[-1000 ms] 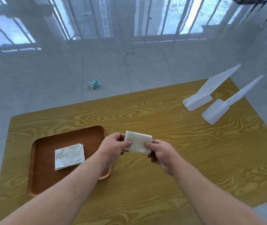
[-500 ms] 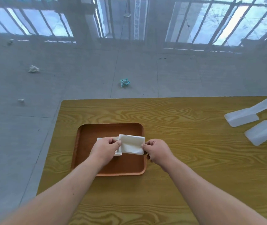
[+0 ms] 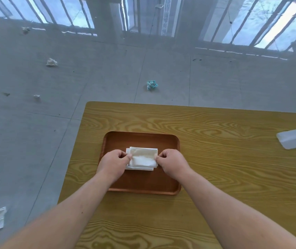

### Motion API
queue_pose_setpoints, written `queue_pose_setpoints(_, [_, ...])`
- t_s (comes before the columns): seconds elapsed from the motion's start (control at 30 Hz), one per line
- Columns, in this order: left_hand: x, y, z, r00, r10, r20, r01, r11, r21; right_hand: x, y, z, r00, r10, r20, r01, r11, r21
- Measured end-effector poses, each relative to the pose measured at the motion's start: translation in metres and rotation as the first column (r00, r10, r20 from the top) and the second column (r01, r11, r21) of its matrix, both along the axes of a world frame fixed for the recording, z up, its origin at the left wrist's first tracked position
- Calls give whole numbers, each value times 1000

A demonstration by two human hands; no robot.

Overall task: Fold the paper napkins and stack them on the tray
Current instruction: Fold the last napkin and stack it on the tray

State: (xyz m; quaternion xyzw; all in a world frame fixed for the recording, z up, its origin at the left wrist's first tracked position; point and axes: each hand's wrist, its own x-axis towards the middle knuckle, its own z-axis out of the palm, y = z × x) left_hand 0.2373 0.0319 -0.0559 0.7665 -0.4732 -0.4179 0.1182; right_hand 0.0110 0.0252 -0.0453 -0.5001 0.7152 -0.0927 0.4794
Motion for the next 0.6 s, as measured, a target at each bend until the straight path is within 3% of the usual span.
queue_pose_setpoints(0.6, [7,-2,-7,984,-94,148,87,995,48,14,-5,-9,966,166,-197,-170,985,-3])
